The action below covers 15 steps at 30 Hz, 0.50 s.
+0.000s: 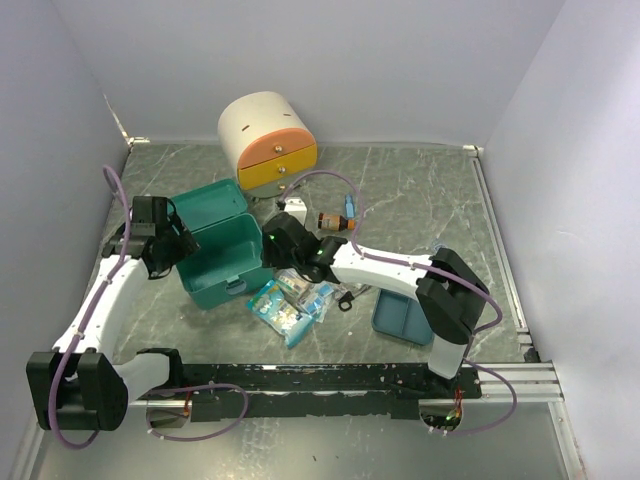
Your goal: Organize the medicine kit
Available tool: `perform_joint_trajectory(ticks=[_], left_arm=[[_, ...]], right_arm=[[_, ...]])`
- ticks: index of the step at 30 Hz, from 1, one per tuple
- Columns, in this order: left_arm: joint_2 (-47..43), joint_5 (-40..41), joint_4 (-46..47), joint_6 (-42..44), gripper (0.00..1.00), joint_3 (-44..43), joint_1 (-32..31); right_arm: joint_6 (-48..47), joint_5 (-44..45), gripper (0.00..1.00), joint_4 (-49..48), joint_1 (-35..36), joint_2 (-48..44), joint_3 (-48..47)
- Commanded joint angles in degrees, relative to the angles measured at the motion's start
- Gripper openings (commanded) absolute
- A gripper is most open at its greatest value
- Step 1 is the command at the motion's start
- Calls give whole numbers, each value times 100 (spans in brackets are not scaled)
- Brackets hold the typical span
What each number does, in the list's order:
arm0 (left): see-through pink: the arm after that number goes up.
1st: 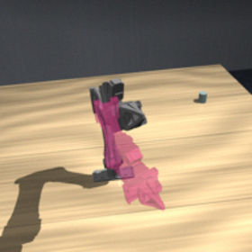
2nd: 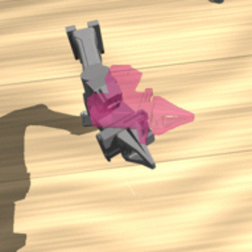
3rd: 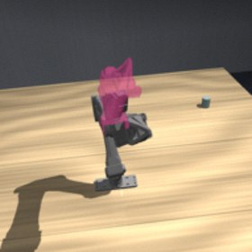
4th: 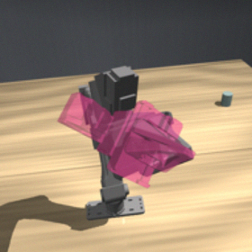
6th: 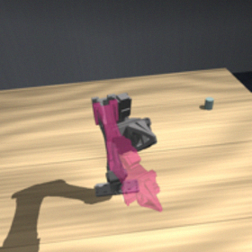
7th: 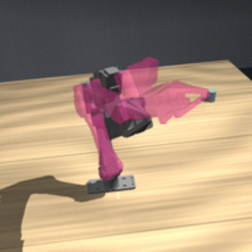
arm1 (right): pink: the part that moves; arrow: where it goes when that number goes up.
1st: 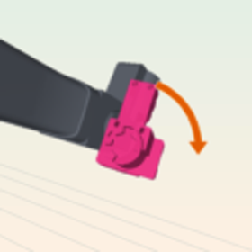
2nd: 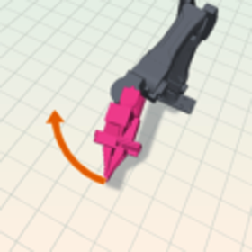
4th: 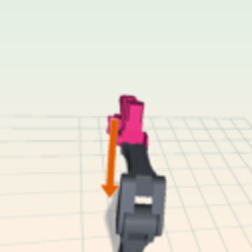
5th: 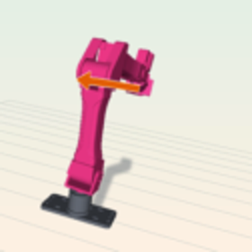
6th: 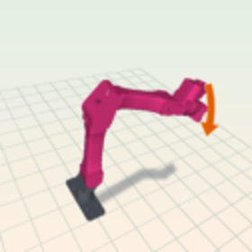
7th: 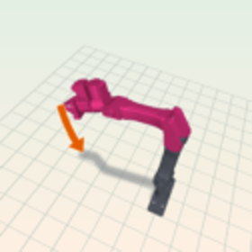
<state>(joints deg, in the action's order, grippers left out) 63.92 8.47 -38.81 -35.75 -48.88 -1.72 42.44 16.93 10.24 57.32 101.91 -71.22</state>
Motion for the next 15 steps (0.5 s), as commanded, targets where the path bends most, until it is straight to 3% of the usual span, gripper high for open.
perform_joint_trajectory(ticks=[1,11,15], left_arm=[[-96,41,-6,163,81,-263,9],[-522,522,-433,273,87,-583,38],[-986,196,-486,486,88,-575,39]], right_arm=[[-59,-154,54,384,27,-94,-77],[-318,-317,62,547,-21,-371,-803],[-304,-313,62,483,-181,-777,-601]])
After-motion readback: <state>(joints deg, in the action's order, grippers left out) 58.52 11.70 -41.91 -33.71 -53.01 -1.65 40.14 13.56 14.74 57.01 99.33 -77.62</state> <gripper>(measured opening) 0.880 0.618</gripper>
